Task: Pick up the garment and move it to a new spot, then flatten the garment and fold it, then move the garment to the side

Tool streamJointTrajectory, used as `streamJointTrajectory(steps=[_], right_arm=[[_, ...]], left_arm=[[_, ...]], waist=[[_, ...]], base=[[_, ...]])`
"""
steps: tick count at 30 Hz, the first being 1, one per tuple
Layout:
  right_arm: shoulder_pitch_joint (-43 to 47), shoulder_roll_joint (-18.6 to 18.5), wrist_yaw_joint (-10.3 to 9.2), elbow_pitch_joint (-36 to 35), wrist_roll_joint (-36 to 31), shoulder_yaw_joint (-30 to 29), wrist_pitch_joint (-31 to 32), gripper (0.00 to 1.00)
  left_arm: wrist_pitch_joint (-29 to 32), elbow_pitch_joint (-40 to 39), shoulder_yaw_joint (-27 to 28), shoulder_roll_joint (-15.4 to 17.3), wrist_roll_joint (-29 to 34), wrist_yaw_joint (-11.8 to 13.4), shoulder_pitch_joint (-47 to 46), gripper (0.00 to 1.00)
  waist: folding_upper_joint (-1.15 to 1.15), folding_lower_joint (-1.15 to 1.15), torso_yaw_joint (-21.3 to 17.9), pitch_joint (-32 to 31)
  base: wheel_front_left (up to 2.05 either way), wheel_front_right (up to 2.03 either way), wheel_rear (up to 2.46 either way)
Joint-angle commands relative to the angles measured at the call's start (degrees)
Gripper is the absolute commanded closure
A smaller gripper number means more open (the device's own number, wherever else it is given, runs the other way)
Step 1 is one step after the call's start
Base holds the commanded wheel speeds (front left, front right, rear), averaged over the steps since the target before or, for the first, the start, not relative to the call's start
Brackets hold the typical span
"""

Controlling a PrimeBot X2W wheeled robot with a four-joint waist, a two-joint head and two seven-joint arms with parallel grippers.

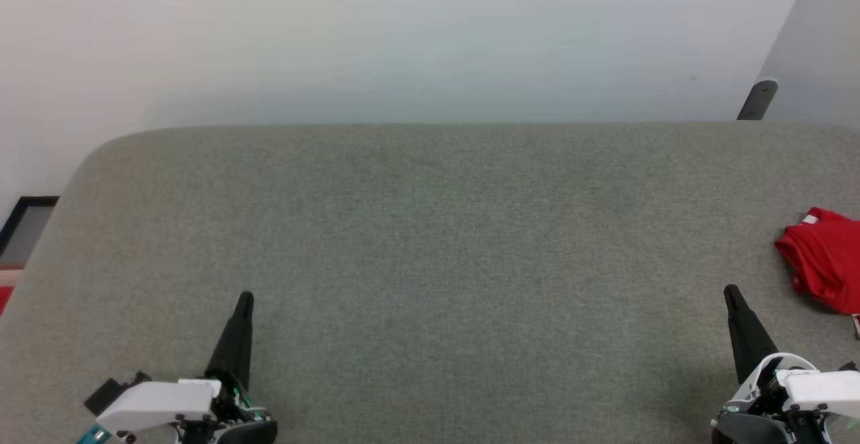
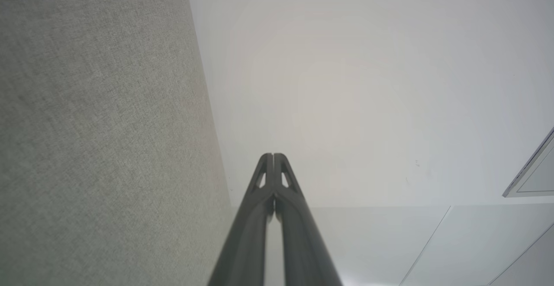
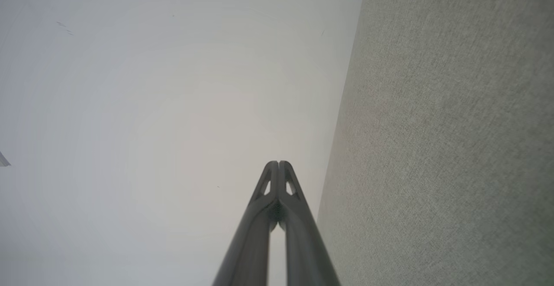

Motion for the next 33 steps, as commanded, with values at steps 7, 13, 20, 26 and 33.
streamJointTrajectory(steps=[7, 13, 20, 26, 33], right_arm=[[-0.2, 0.2, 0.02, 0.0, 0.3, 0.0, 0.0, 1.0], [-0.2, 0.2, 0.02, 0.0, 0.3, 0.0, 0.0, 1.0], [-0.2, 0.2, 0.02, 0.0, 0.3, 0.0, 0.0, 1.0], [-0.2, 0.2, 0.02, 0.0, 0.3, 0.0, 0.0, 1.0], [-0.2, 0.2, 0.02, 0.0, 0.3, 0.0, 0.0, 1.0]], left_arm=[[0.1, 0.0, 0.1, 0.0, -0.2, -0.3, -0.5, 1.0], [0.1, 0.0, 0.1, 0.0, -0.2, -0.3, -0.5, 1.0], [0.1, 0.0, 0.1, 0.0, -0.2, -0.3, -0.5, 1.0], [0.1, 0.0, 0.1, 0.0, -0.2, -0.3, -0.5, 1.0], [0.1, 0.0, 0.1, 0.0, -0.2, -0.3, -0.5, 1.0]], waist=[[0.0, 0.0, 0.0, 0.0], [0.0, 0.0, 0.0, 0.0], [0.0, 0.0, 0.0, 0.0], [0.0, 0.0, 0.0, 0.0], [0.0, 0.0, 0.0, 0.0]], base=[[0.0, 0.0, 0.0], [0.0, 0.0, 0.0], [0.0, 0.0, 0.0], [0.0, 0.0, 0.0], [0.0, 0.0, 0.0]])
